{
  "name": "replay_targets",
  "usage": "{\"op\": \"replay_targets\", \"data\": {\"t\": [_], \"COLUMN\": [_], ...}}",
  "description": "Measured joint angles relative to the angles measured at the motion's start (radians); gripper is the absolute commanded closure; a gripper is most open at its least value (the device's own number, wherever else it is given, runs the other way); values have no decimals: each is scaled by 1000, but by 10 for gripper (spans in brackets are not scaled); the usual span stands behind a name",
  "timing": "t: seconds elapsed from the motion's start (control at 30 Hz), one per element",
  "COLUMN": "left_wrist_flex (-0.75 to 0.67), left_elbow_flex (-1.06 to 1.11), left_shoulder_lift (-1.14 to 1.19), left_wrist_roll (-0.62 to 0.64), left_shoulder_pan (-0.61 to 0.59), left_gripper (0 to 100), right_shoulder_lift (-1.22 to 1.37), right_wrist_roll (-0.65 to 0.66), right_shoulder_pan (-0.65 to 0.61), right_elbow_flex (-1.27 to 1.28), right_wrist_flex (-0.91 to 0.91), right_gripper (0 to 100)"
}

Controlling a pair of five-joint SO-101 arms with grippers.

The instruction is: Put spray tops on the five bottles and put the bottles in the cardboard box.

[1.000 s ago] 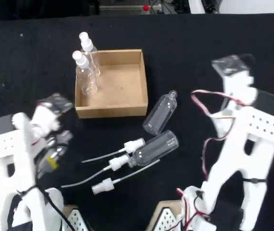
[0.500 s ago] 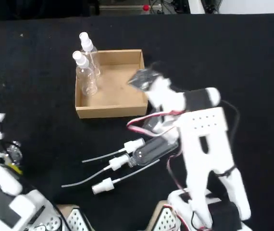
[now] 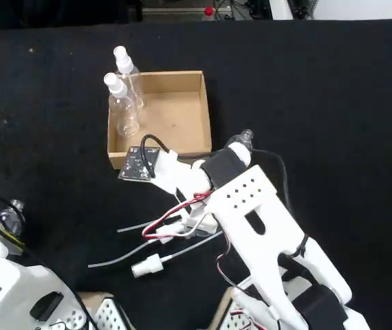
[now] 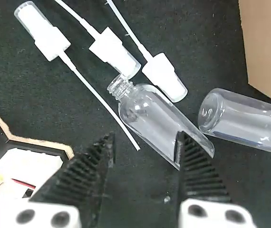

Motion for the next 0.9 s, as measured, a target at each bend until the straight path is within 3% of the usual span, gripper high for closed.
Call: {"op": "replay_targets", "data": {"t": [0.5, 0.9], "left_wrist_flex": [87, -77], "left_elbow_flex": [-115, 6], "left_shoulder_lift": [9, 9], "left_wrist_roll": [-41, -41], "left_shoulder_pan": [89, 103], "left_gripper": [734, 741], "right_shoulder_lift": [0, 0], "right_wrist_roll": [0, 0], "right_shoulder_pan": [-3, -3], "right_elbow_flex": [0, 0], "right_wrist_flex": [2, 2], "right_gripper": [808, 808]}}
